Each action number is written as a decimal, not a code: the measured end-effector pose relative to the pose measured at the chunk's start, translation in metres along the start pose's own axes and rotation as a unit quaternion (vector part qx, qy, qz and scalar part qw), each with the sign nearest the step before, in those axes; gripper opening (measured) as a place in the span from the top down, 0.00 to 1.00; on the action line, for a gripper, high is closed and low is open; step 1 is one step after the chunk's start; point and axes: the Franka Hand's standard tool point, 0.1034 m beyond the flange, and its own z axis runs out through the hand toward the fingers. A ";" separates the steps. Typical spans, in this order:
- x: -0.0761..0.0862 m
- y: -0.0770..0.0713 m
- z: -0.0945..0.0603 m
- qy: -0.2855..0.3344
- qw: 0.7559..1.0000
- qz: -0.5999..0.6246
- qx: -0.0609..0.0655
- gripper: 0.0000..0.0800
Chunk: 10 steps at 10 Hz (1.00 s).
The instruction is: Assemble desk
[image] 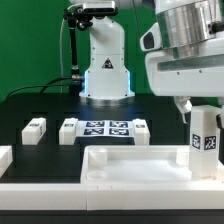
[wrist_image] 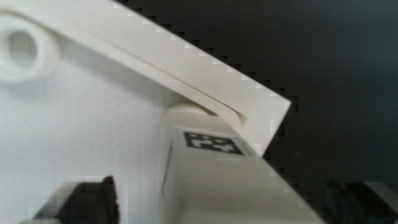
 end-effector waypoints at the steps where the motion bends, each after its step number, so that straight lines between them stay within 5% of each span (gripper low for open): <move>1: -0.002 -0.005 -0.003 0.004 1.000 -0.028 0.001 0.20; 5: -0.002 -0.001 -0.003 0.014 0.986 -0.168 0.000 0.19; 8: 0.009 0.005 0.004 0.018 0.921 -0.389 -0.023 0.19; 10: 0.009 0.005 0.007 0.020 0.904 -0.427 -0.024 0.19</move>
Offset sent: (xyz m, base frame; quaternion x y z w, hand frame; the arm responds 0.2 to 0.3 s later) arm 0.0000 0.0000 0.0000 0.0000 0.0000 -0.1938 0.9810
